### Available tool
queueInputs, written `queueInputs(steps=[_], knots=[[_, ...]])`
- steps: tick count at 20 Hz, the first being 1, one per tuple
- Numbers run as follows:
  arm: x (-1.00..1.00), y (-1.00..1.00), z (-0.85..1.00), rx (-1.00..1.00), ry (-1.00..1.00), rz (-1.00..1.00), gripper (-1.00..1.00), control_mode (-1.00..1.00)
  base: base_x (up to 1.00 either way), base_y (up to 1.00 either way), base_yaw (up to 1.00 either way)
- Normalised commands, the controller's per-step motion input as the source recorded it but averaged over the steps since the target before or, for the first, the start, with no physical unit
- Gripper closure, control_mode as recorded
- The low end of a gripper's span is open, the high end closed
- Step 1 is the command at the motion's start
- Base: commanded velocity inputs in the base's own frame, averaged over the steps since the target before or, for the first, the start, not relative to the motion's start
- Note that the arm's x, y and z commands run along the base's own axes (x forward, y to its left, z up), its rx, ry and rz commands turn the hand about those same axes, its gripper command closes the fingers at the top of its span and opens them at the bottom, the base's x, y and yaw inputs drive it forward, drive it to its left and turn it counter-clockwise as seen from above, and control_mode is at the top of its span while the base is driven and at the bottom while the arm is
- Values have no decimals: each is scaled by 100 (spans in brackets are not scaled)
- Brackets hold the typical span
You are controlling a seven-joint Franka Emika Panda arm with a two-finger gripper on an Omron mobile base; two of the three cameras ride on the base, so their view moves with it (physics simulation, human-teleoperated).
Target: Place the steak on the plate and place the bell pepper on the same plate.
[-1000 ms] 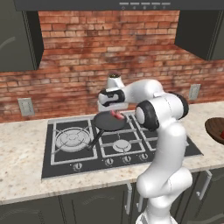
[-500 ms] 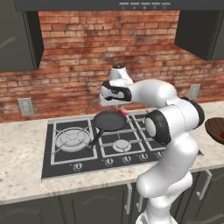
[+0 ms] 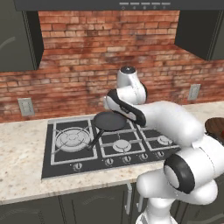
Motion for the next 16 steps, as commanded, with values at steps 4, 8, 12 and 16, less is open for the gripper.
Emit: queueInputs(steps=[4,8,12,16], knots=[[-89,-3,90,0,0,0,100,-100,0,0,0],[-99,-5,75,0,0,0,100,-100,0,0,0],[-100,-4,60,0,0,0,100,-100,0,0,0],[-85,-18,45,0,3,0,100,-100,0,0,0]])
